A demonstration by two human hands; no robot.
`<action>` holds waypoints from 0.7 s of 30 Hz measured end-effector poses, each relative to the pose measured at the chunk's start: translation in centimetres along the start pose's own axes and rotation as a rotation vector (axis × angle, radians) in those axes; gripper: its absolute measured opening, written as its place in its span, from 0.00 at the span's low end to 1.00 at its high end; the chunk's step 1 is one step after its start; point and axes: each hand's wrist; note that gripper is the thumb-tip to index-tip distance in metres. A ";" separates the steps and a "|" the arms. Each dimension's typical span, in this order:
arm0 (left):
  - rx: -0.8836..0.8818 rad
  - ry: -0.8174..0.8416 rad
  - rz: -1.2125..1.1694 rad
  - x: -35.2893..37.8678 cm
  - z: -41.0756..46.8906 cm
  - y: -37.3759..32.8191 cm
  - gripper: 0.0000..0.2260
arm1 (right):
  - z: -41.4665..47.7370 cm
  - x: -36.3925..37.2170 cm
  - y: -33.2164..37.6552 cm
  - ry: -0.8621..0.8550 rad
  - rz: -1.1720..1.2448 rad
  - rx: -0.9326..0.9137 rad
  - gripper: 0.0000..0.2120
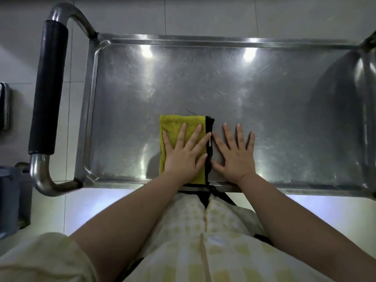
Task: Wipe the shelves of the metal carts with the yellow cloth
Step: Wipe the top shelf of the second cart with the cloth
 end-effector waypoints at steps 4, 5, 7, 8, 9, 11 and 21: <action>-0.099 -0.031 -0.009 0.5 -3.3 7.4 0.27 | 0.1 -0.3 0.1 0.005 0.017 0.016 0.38; -0.169 -0.033 -0.009 0.7 -4.4 9.8 0.27 | 0.1 -0.4 0.1 0.010 0.019 0.018 0.38; -0.296 -0.041 -0.029 0.9 -6.7 14.2 0.27 | 0.1 -0.3 0.2 0.014 0.022 0.022 0.38; -0.336 -0.042 -0.046 0.8 -7.6 16.1 0.27 | 0.1 -0.3 0.3 0.013 0.020 0.026 0.38; -0.356 -0.037 -0.054 0.6 -8.3 17.6 0.27 | 0.1 -0.2 0.3 0.014 0.019 0.027 0.38; -0.350 -0.031 -0.030 0.4 -9.0 19.1 0.28 | 0.1 -0.2 0.4 0.020 0.008 0.027 0.38; -0.162 -0.057 -0.035 2.0 -3.4 2.3 0.28 | 0.2 0.1 0.4 0.030 -0.007 0.022 0.39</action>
Point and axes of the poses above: each hand's wrist, its own z-axis towards the middle knuckle, its own x-axis out of the palm, y = z × x, and after that the axes turned 3 degrees about y, right-handed
